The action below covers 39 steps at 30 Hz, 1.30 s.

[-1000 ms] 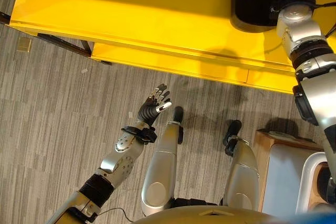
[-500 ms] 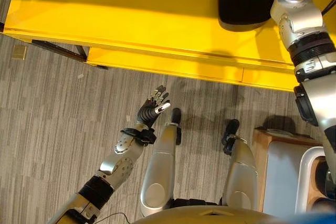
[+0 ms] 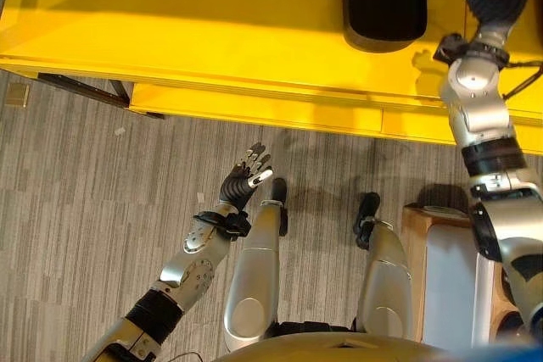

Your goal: Move parts from the plastic box to the shelf.

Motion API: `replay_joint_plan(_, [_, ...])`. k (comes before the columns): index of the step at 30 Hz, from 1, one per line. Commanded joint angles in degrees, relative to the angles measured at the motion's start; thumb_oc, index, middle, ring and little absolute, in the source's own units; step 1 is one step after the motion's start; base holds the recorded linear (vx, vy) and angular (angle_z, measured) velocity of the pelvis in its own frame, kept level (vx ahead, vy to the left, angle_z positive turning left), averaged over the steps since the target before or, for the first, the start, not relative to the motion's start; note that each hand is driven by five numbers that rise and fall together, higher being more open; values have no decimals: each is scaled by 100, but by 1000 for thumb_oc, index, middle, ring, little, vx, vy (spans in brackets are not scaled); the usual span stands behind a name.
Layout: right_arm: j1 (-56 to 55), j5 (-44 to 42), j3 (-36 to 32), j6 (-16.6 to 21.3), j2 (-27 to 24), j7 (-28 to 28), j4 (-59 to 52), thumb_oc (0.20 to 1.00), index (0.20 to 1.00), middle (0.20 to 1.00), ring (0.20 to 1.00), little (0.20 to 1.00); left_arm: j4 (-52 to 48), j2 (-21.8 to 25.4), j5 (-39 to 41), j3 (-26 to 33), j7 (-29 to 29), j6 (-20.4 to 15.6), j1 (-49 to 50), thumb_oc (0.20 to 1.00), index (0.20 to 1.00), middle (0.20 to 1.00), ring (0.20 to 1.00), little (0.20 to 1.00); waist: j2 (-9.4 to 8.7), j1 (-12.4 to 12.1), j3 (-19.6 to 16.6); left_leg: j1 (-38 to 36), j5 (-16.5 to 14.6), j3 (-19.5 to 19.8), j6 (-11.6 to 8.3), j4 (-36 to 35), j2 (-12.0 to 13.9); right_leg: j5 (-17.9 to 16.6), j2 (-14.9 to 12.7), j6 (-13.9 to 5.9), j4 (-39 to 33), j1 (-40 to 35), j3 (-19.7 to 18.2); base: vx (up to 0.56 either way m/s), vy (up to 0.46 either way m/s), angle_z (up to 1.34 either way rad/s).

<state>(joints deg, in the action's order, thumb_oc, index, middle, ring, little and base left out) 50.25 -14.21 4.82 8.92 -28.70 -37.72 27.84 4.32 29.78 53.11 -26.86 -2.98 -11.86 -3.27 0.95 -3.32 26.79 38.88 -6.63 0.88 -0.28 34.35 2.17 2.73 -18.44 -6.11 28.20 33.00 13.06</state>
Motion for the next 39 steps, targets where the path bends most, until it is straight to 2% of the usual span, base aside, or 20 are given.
replay_joint_plan(1, [-189, 274, -297, 458, -133, 38, -479, 1000, 1000, 1000, 1000, 1000, -217, -7, -67, 124, -2, -190, 238, 1000, 1000, 1000, 1000, 1000, 7, -66, -47, -146, -207, 81, -66, -45, 23, 560, 126, -26, 535, -177, -42, 0, 0, 0])
replay_joint_plan(9, [-852, 264, -307, 536, 235, 258, -793, 1000, 1000, 1000, 1000, 1000, -245, 7, -95, 150, 46, -151, 356, 1000, 1000, 1000, 1000, 1000, -2, -39, -74, -134, -175, 89, -62, -56, 27, 551, 126, -29, 542, -152, -56, 10, -4, 0])
replay_joint_plan(10, [-878, 283, -252, 532, 265, 294, -800, 1000, 1000, 1000, 1000, 1000, -235, 1, -98, 146, 65, -147, 368, 1000, 1000, 1000, 1000, 1000, -8, -46, -95, -200, -319, 108, -89, -35, 37, 673, 142, -72, 579, -206, -81, 0, 0, 0])
replay_joint_plan(11, [-927, 237, -201, 557, 341, 370, -843, 1000, 1000, 1000, 1000, 1000, -248, 2, -105, 150, 79, -143, 368, 1000, 1000, 1000, 1000, 1000, -8, -47, -68, -138, -181, 92, -56, -41, 34, 556, 129, -28, 567, -154, -53, 78, -27, -2])
replay_joint_plan(12, [-932, 236, -197, 555, 343, 372, -842, 1000, 1000, 1000, 1000, 1000, -245, 1, -104, 150, 78, -142, 374, 1000, 1000, 1000, 1000, 1000, -13, -48, -92, -200, -320, 110, -85, -26, 42, 673, 144, -72, 594, -205, -79, -82, 4, -1])
replay_joint_plan(13, [-938, 220, -106, 557, 395, 463, -896, 1000, 1000, 1000, 1000, 1000, -247, 8, -106, 151, 88, -140, 375, 1000, 1000, 1000, 1000, 1000, -13, -56, -69, -134, -175, 98, -57, -41, 36, 561, 127, -27, 578, -155, -54, 80, -23, 1])
replay_joint_plan(14, [-942, 219, -102, 556, 397, 465, -893, 1000, 1000, 1000, 1000, 1000, -243, 7, -105, 151, 88, -138, 380, 1000, 1000, 1000, 1000, 1000, -18, -57, -93, -196, -315, 116, -86, -25, 44, 678, 141, -71, 606, -206, -79, 0, -8, 5])
replay_joint_plan(16, [-935, 222, -12, 545, 450, 526, -914, 1000, 1000, 1000, 1000, 1000, -237, -2, -115, 153, 88, -128, 400, 1000, 1000, 1000, 1000, 1000, -18, -65, -96, -187, -315, 118, -86, -13, 40, 679, 131, -71, 633, -193, -74, 42, -13, 5])
replay_joint_plan(31, [-254, 88, 288, 500, 629, 586, -634, 1000, 1000, 1000, 1000, 1000, -264, 78, -135, 175, 95, -156, 450, 1000, 1000, 1000, 1000, 1000, 1, -241, -68, -150, -348, 153, -75, 92, -5, 708, 89, -92, 713, -237, 2, -1, 1, 1])
replay_joint_plan(32, [-194, 101, 290, 492, 628, 571, -611, 1000, 1000, 1000, 1000, 1000, -271, 87, -139, 176, 95, -160, 440, 1000, 1000, 1000, 1000, 1000, 8, -243, -54, -76, -196, 143, -44, 66, -20, 584, 73, -48, 679, -179, 28, 0, 0, 0])
replay_joint_plan(33, [-196, 100, 294, 491, 631, 571, -606, 1000, 1000, 1000, 1000, 1000, -267, 85, -138, 176, 94, -158, 444, 1000, 1000, 1000, 1000, 1000, 2, -244, -74, -137, -338, 158, -73, 87, -12, 701, 86, -93, 708, -230, 2, 11, 9, 4])
replay_joint_plan(35, [-107, 101, 310, 486, 629, 562, -554, 1000, 1000, 1000, 1000, 1000, -264, 102, -142, 181, 91, -152, 458, 1000, 1000, 1000, 1000, 1000, 10, -267, -69, -145, -365, 149, -70, 103, -12, 719, 82, -95, 737, -234, 6, 13, 11, 7])
replay_joint_plan(36, [-54, 99, 311, 485, 602, 556, -528, 1000, 1000, 1000, 1000, 1000, -273, 112, -145, 181, 89, -157, 451, 1000, 1000, 1000, 1000, 1000, 20, -274, -56, -74, -208, 143, -37, 71, -27, 592, 71, -48, 702, -172, 29, 9, 10, 4])
replay_joint_plan(37, [-26, 93, 315, 482, 606, 549, -501, 1000, 1000, 1000, 1000, 1000, -276, 114, -143, 178, 89, -158, 461, 1000, 1000, 1000, 1000, 1000, 14, -285, -77, -132, -352, 158, -65, 94, -20, 708, 80, -94, 734, -225, 11, 0, 0, 0])
replay_joint_plan(39, [94, 72, 312, 486, 594, 529, -401, 1000, 1000, 1000, 1000, 1000, -294, 128, -132, 166, 95, -166, 461, 1000, 1000, 1000, 1000, 1000, 21, -304, -64, -129, -375, 160, -61, 123, -23, 721, 72, -97, 745, -235, 22, 55, 0, 6])
